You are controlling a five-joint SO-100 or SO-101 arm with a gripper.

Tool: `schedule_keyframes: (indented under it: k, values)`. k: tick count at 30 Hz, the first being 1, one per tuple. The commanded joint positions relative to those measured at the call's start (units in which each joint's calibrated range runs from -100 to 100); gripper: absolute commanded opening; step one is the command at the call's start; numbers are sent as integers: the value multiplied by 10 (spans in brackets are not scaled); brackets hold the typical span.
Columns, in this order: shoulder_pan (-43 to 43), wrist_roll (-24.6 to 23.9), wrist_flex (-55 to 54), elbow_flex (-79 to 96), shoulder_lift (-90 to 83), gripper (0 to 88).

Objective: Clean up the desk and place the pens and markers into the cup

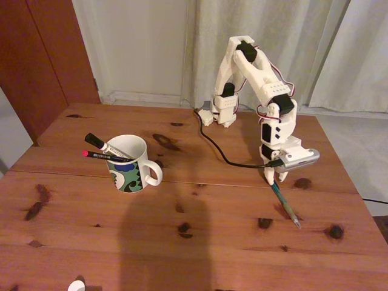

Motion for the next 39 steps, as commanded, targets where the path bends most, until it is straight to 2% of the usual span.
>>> schedule_keyframes:
  k: [1, 29, 33, 39]
  values:
    - [11, 3, -10, -3, -5, 110]
    - [16, 4, -11, 6, 16, 106]
    - [16, 4, -11, 6, 14, 4]
    - [17, 3, -11, 7, 11, 9]
